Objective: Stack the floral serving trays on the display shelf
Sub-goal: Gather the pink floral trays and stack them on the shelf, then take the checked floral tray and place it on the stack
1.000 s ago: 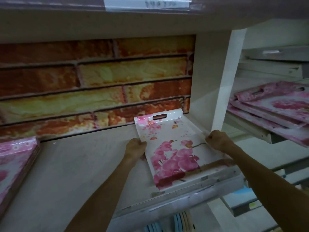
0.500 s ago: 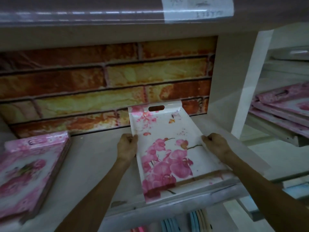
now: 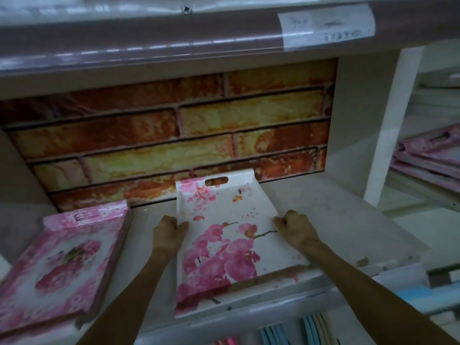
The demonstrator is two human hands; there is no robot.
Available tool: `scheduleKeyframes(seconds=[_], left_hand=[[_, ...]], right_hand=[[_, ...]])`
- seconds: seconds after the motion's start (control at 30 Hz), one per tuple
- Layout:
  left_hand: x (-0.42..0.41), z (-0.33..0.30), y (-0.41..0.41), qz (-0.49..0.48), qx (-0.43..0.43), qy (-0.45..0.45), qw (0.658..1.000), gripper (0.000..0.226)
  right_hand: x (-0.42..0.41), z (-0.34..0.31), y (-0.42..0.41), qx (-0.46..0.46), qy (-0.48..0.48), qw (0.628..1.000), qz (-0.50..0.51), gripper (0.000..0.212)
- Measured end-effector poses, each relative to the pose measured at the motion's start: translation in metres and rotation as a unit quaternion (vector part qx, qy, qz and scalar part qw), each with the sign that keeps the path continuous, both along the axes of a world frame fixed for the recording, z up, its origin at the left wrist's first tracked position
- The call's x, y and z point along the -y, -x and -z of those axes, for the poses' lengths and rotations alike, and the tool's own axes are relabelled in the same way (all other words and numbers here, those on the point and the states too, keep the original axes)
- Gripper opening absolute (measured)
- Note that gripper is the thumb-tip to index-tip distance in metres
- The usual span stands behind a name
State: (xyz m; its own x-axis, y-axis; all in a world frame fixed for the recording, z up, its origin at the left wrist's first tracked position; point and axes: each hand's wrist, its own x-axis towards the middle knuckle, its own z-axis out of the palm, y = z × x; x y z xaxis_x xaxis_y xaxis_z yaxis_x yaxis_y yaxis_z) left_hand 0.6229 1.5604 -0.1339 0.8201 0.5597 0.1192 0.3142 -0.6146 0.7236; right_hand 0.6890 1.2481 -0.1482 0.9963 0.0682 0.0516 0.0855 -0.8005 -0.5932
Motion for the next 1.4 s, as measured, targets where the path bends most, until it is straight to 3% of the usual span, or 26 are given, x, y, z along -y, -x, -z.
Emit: scheduleKeyframes(seconds=[0.33, 0.73, 0.87, 1.1, 1.4], left_hand=[[-0.007, 0.005, -0.004, 0.018, -0.047, -0.015, 0.999, 0.025], [-0.015, 0.000, -0.011, 0.068, -0.112, -0.086, 0.988, 0.024], [-0.017, -0.010, -0.007, 0.105, -0.023, -0.105, 0.989, 0.032], [0.026, -0.063, 0.020, 0.259, 0.157, 0.009, 0.953, 0.007], [0.113, -0.093, 0.028, 0.351, 0.199, 0.175, 0.898, 0.015]], right_hand=[[-0.009, 0.001, 0.004, 0.028, 0.084, 0.996, 0.012, 0.031], [-0.004, -0.005, 0.005, 0.038, 0.090, 0.995, -0.010, 0.033], [0.004, -0.019, 0.011, 0.085, 0.072, 0.994, -0.007, 0.026], [0.016, -0.047, 0.045, 0.180, -0.058, 0.982, 0.010, 0.019], [0.065, -0.062, 0.115, 0.216, -0.072, 0.970, 0.080, 0.019]])
